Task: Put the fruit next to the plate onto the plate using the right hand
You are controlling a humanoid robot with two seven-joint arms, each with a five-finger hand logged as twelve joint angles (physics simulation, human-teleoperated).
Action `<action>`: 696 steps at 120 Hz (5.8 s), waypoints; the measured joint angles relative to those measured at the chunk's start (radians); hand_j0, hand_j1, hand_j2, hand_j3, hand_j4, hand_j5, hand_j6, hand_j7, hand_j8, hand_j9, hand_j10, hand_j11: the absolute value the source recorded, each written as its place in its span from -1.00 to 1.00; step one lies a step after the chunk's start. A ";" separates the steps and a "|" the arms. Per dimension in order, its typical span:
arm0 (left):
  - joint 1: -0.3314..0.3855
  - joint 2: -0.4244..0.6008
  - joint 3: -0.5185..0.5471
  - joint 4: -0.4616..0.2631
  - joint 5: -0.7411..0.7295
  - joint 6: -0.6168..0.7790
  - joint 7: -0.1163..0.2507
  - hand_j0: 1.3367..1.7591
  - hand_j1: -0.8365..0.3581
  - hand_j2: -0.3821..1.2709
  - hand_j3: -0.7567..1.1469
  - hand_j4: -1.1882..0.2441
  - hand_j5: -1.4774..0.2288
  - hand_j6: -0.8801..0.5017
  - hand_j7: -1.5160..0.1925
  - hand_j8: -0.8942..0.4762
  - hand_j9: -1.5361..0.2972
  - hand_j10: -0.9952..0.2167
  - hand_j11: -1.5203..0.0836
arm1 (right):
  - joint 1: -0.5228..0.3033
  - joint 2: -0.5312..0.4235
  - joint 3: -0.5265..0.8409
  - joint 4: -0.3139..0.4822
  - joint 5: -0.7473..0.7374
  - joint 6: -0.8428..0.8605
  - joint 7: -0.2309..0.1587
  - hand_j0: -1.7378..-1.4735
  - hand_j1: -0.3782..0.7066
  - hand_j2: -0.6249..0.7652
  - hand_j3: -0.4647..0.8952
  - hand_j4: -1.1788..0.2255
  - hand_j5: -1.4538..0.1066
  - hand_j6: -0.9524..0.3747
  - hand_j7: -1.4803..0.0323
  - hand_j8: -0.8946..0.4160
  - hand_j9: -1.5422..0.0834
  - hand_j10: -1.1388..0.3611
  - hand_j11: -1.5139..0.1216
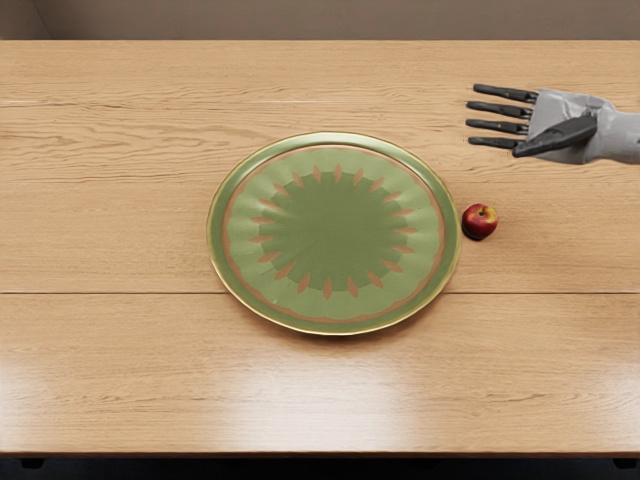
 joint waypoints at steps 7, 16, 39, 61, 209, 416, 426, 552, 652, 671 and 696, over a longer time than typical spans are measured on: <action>-0.001 0.000 0.000 0.000 0.000 0.000 0.000 0.52 0.49 -0.48 -0.21 0.32 0.36 -0.08 0.40 -0.05 0.33 0.24 0.50 | -0.004 -0.012 0.000 0.000 -0.001 0.000 0.001 -0.40 -0.87 -0.11 -0.32 0.64 0.81 0.39 0.90 0.32 0.84 0.48 0.80; -0.001 0.000 0.000 0.000 0.000 0.000 0.000 0.52 0.49 -0.48 -0.21 0.32 0.36 -0.08 0.40 -0.05 0.33 0.24 0.50 | -0.006 -0.019 0.003 -0.002 -0.002 0.000 0.000 -0.40 -0.87 -0.11 -0.32 0.64 0.81 0.39 0.90 0.32 0.84 0.48 0.80; -0.001 0.000 0.000 0.000 0.000 0.000 0.000 0.52 0.49 -0.48 -0.21 0.32 0.36 -0.08 0.40 -0.05 0.33 0.24 0.50 | -0.009 -0.032 0.089 -0.030 -0.336 0.001 0.051 -0.40 -0.87 -0.11 -0.32 0.63 0.81 0.39 0.90 0.32 0.84 0.47 0.80; -0.001 0.000 0.000 0.000 0.000 0.000 0.000 0.52 0.49 -0.48 -0.21 0.32 0.36 -0.08 0.40 -0.05 0.33 0.24 0.50 | -0.047 -0.114 0.166 0.145 -0.729 0.000 0.183 -0.40 -0.86 -0.11 -0.32 0.63 0.80 0.38 0.89 0.31 0.84 0.47 0.79; 0.000 0.000 0.000 0.000 0.000 0.000 0.000 0.52 0.49 -0.48 -0.21 0.32 0.36 -0.08 0.40 -0.05 0.33 0.24 0.50 | -0.306 0.024 -0.006 0.473 -1.381 -0.723 0.273 -0.40 -0.28 -0.18 -0.32 0.24 0.36 -0.03 0.44 -0.10 0.41 0.11 0.37; -0.001 0.000 0.000 0.000 0.000 0.000 0.000 0.52 0.49 -0.48 -0.21 0.32 0.36 -0.08 0.40 -0.05 0.33 0.24 0.50 | -0.225 0.140 -0.027 0.184 -1.250 -0.618 0.377 -0.34 0.24 0.27 -0.32 -0.50 -0.52 -0.18 -0.47 -0.17 -0.44 -0.16 -0.53; -0.001 0.000 0.000 0.000 0.000 0.000 0.000 0.52 0.49 -0.48 -0.21 0.32 0.36 -0.08 0.40 -0.05 0.33 0.24 0.50 | -0.211 0.098 -0.018 0.194 -1.189 -0.555 0.380 -0.33 0.23 0.26 -0.32 -0.51 -0.57 -0.16 -0.49 -0.15 -0.49 -0.15 -0.56; -0.001 0.000 0.000 0.000 0.000 0.000 0.000 0.52 0.49 -0.48 -0.20 0.32 0.36 -0.08 0.40 -0.05 0.33 0.24 0.50 | -0.092 0.283 0.135 0.300 -1.146 -0.113 0.365 -0.32 0.09 0.14 -0.32 -0.51 -0.70 -0.24 -0.54 -0.15 -0.57 -0.23 -0.62; -0.001 0.000 0.000 0.000 0.000 0.000 0.000 0.52 0.49 -0.48 -0.20 0.32 0.36 -0.08 0.40 -0.05 0.33 0.24 0.50 | 0.015 0.343 -0.038 0.295 -1.219 -0.305 0.320 -0.37 0.06 -0.03 -0.32 -0.13 -0.13 -0.27 -0.04 -0.28 -0.05 -0.15 -0.10; -0.001 0.000 0.000 0.000 0.000 0.000 0.000 0.52 0.49 -0.48 -0.21 0.32 0.36 -0.08 0.40 -0.05 0.33 0.24 0.50 | 0.017 0.354 -0.037 0.270 -1.218 -0.308 0.320 -0.39 -0.13 -0.11 -0.32 0.08 0.14 -0.13 0.23 -0.17 0.21 0.00 0.16; 0.000 0.000 0.000 0.000 0.000 0.000 0.000 0.52 0.49 -0.48 -0.21 0.32 0.36 -0.08 0.40 -0.05 0.33 0.24 0.50 | 0.019 0.325 -0.032 0.258 -1.093 -0.287 0.334 -0.39 -0.51 -0.12 -0.32 0.37 0.50 0.13 0.58 0.07 0.55 0.24 0.50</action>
